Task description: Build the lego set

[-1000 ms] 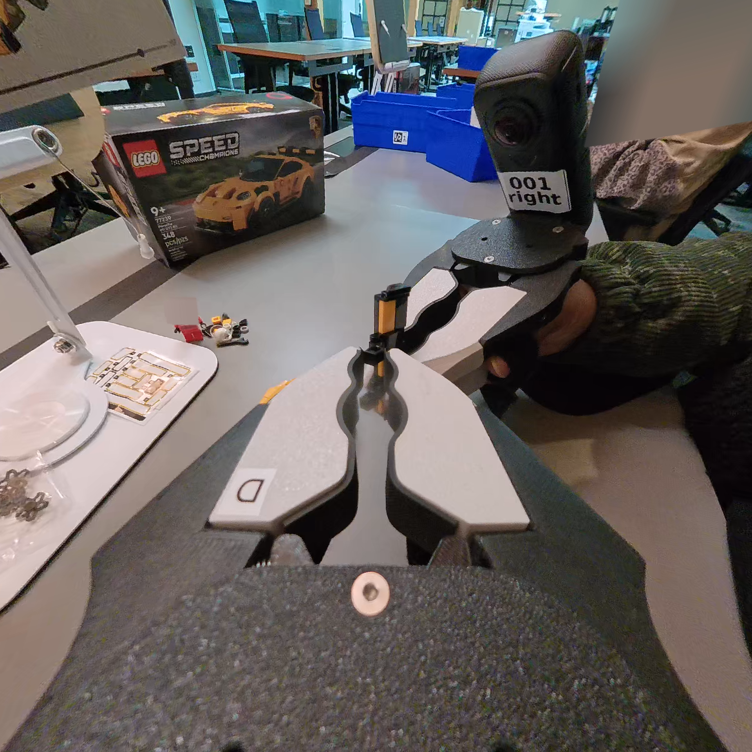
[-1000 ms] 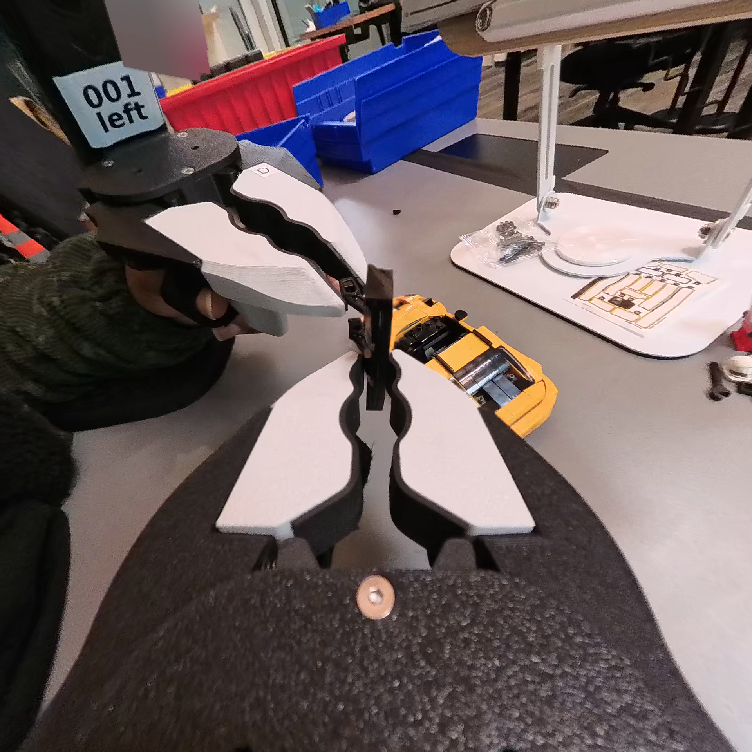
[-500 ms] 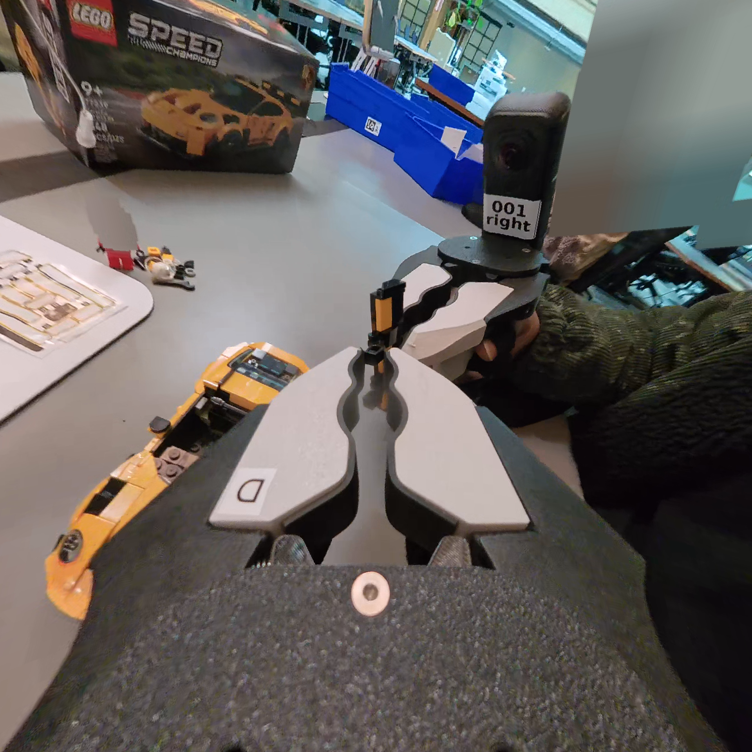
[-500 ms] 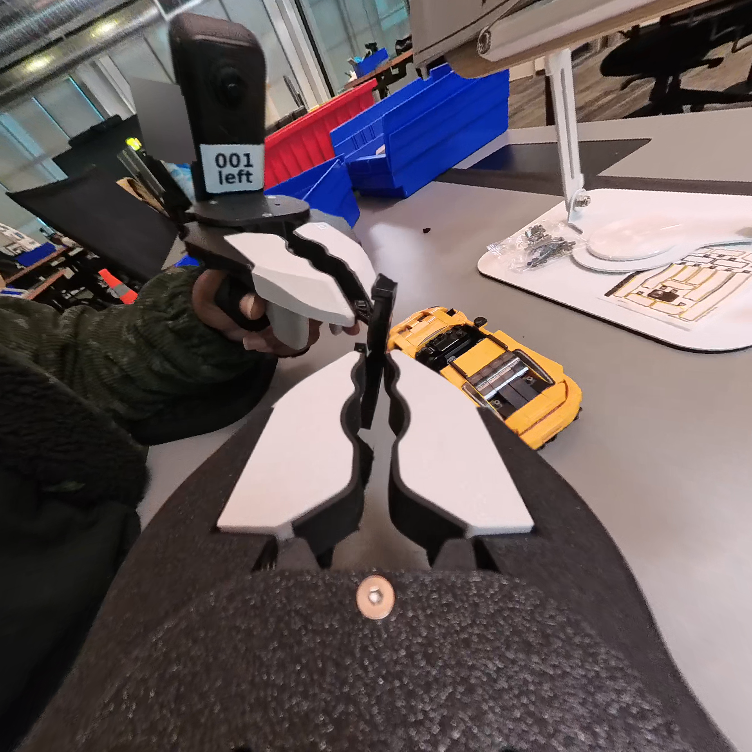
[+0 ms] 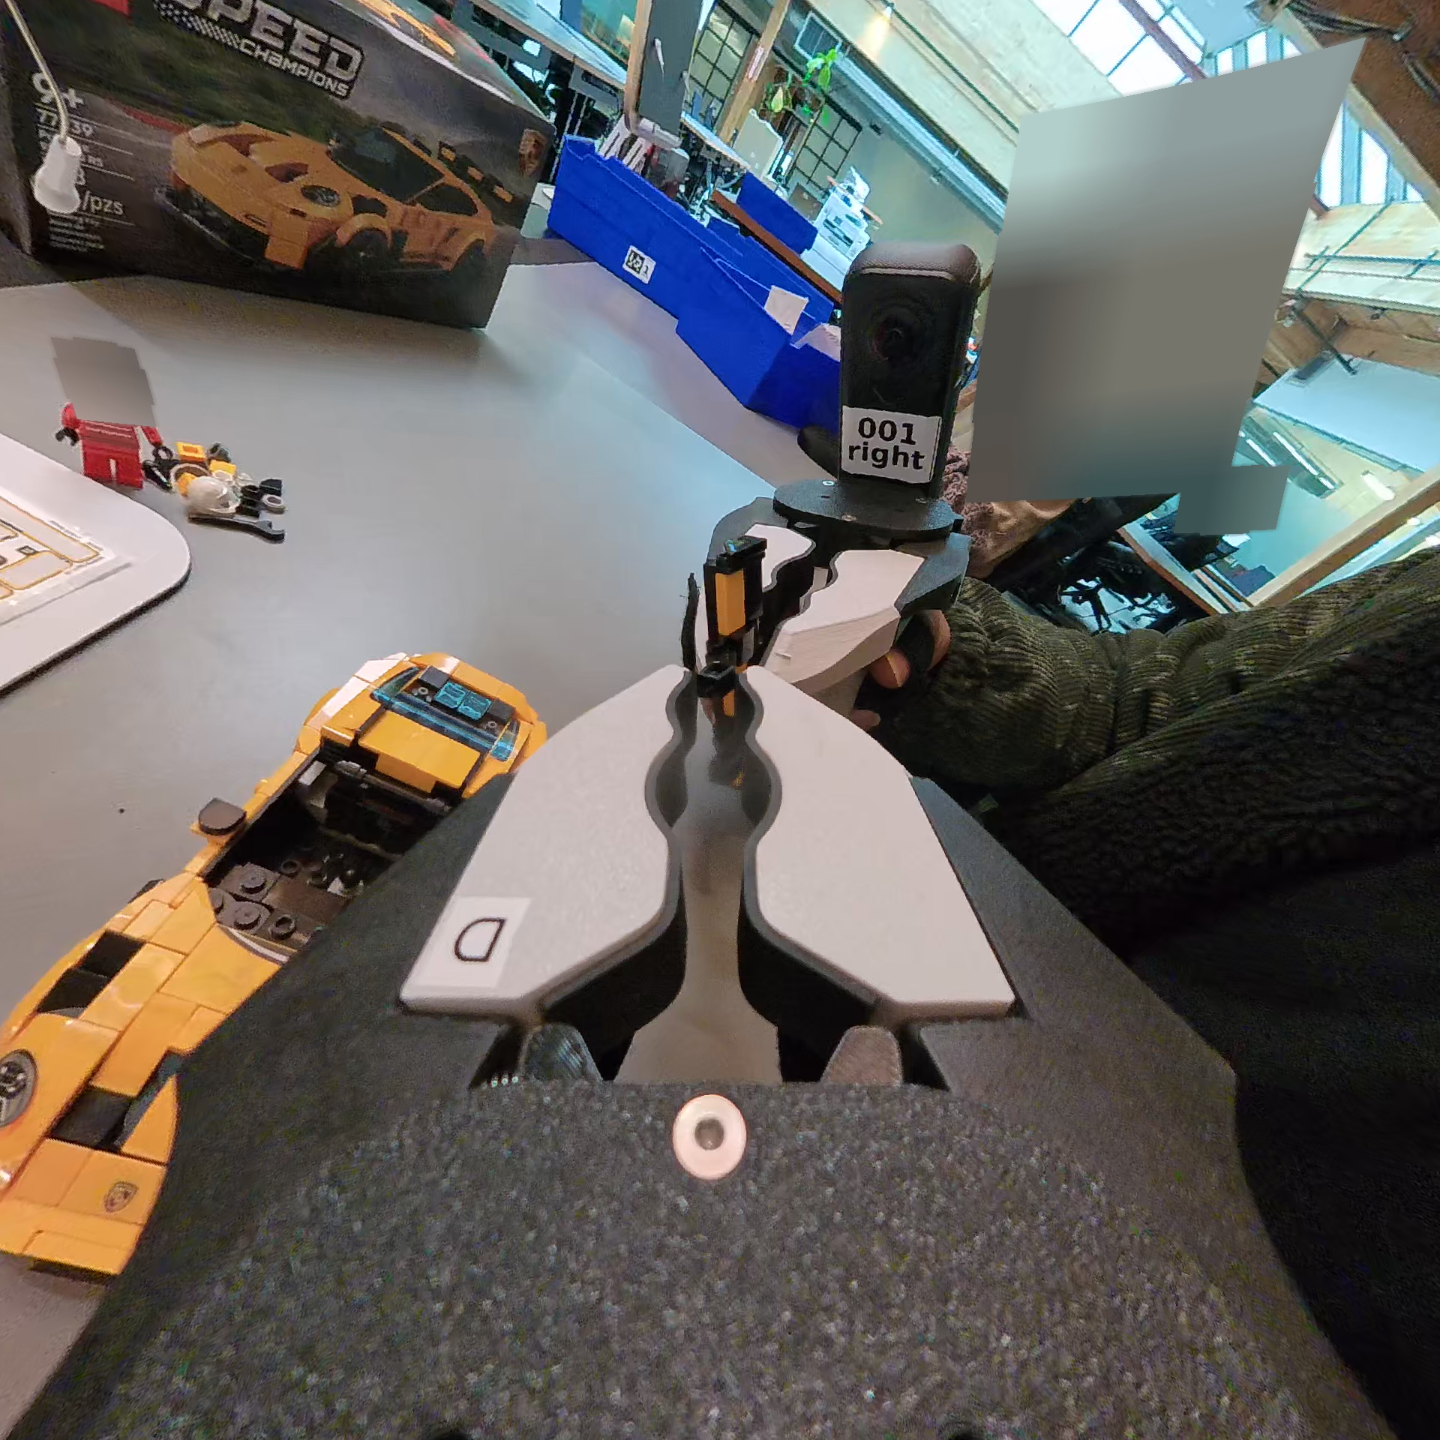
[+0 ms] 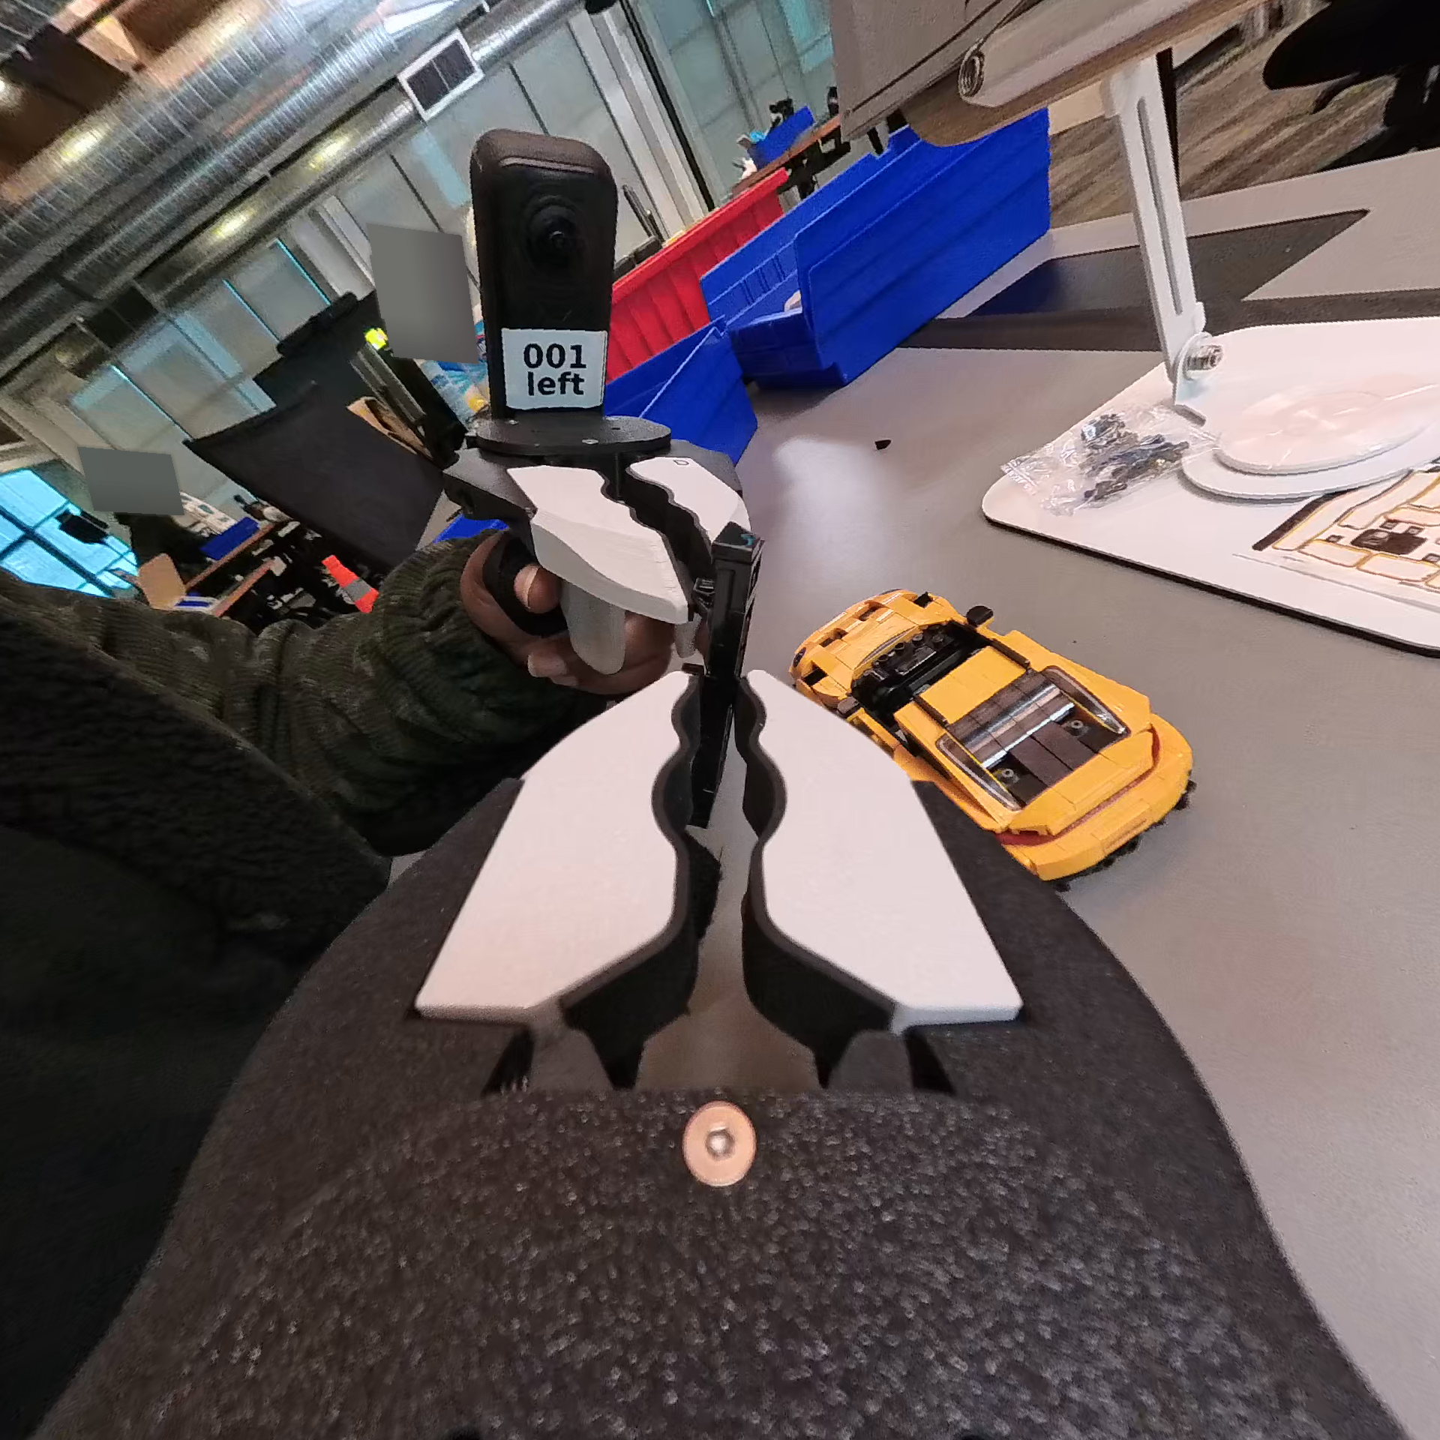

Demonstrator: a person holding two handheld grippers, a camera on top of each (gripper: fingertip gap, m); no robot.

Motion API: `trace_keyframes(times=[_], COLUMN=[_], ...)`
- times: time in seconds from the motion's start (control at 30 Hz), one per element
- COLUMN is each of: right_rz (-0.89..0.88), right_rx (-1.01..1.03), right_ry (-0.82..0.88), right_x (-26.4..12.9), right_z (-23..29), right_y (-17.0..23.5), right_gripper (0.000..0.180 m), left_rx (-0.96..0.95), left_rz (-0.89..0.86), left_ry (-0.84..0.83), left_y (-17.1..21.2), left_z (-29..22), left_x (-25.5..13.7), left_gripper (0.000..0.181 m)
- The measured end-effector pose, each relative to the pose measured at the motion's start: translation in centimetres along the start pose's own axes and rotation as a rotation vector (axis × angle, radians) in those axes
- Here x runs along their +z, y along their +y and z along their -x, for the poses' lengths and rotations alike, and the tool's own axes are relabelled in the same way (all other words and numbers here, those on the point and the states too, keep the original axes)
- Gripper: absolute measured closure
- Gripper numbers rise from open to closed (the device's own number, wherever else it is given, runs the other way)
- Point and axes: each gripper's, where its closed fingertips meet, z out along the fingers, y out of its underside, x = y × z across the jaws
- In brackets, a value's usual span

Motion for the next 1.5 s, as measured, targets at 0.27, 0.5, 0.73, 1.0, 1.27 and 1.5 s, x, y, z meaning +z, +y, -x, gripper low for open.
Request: trace_keyframes(times=[0.27,0.5,0.73,1.0,1.27,1.5], right_rz=[-0.011,-0.02,-0.012,0.001,-0.013,-0.052], right_rx=[0.023,0.076,0.138,0.139,0.141,0.118], right_ry=[-0.056,-0.222,-0.414,-0.529,-0.531,-0.392], right_x=[-0.1,-0.6,-1.2,-1.7,-1.9,-2.0], right_z=[0.7,2.9,5.3,7.0,6.9,4.6], right_y=[-0.2,-0.5,-0.5,-0.4,-0.7,-1.4], right_gripper=[0.172,0.172,0.173,0.174,0.174,0.174], left_rx=[0.003,-0.021,-0.074,-0.142,-0.104,-0.032], left_rz=[-0.012,-0.033,-0.042,-0.029,-0.019,0.002], left_ry=[0.047,0.215,0.404,0.501,0.475,0.397], left_y=[-0.2,-0.6,-0.6,-0.2,-0.2,-0.2], left_z=[-0.6,-2.8,-5.1,-6.2,-6.0,-5.8], left_x=[-0.1,-0.6,-1.0,-0.8,-1.0,-1.2], left_gripper=[0.172,0.172,0.172,0.173,0.17,0.155])
